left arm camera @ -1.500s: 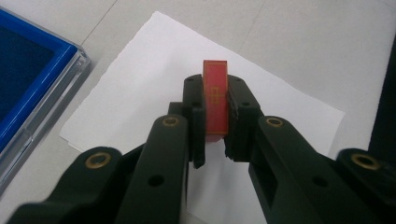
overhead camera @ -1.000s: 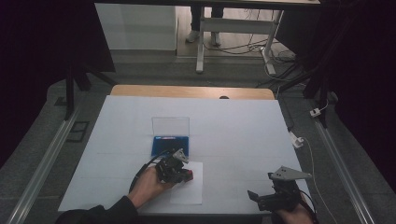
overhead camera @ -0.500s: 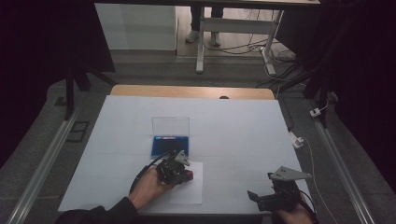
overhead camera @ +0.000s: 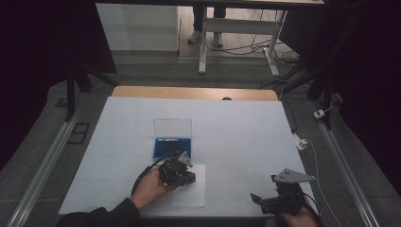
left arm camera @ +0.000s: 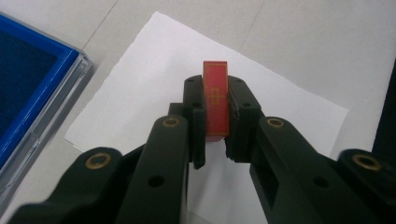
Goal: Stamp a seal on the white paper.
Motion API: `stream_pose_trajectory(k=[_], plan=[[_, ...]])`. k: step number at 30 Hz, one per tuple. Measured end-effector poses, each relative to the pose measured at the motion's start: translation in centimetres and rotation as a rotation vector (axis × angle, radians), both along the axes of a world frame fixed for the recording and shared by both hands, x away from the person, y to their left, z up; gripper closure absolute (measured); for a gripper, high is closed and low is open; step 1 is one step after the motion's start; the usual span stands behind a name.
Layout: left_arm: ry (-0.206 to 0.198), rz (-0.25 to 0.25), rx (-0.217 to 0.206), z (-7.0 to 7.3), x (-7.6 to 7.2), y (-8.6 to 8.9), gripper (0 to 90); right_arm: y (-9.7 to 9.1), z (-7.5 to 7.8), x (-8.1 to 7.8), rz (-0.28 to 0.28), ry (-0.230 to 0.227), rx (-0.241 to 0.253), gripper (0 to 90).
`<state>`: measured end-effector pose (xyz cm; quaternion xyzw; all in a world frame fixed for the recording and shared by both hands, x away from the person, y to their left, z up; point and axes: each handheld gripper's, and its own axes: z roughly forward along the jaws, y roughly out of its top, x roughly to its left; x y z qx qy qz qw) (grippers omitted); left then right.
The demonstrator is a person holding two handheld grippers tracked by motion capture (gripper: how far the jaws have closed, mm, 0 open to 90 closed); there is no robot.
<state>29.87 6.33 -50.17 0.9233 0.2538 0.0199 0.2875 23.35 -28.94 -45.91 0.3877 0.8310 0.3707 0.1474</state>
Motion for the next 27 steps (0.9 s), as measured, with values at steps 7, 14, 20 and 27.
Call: stream_pose_trajectory(k=[7, 14, 20, 27], plan=[[-0.004, -0.009, -0.018, 0.4, -0.1, 0.0, 80.3, 0.0, 0.0, 0.0, 0.001, -0.001, 0.001, 0.0], [-0.014, -0.001, -0.030, 0.9, -0.1, 0.5, 80.3, 0.0, 0.0, 0.0, 0.001, -0.001, 0.001, 0.0], [-0.018, 0.000, -0.048, 1.4, -0.1, 0.9, 80.2, -0.1, 0.0, 0.0, 0.001, -0.001, 0.003, 0.0], [-0.027, -0.003, -0.059, 2.0, -0.2, 1.5, 80.2, -0.1, 0.0, 0.0, 0.001, -0.001, 0.003, 0.0]])
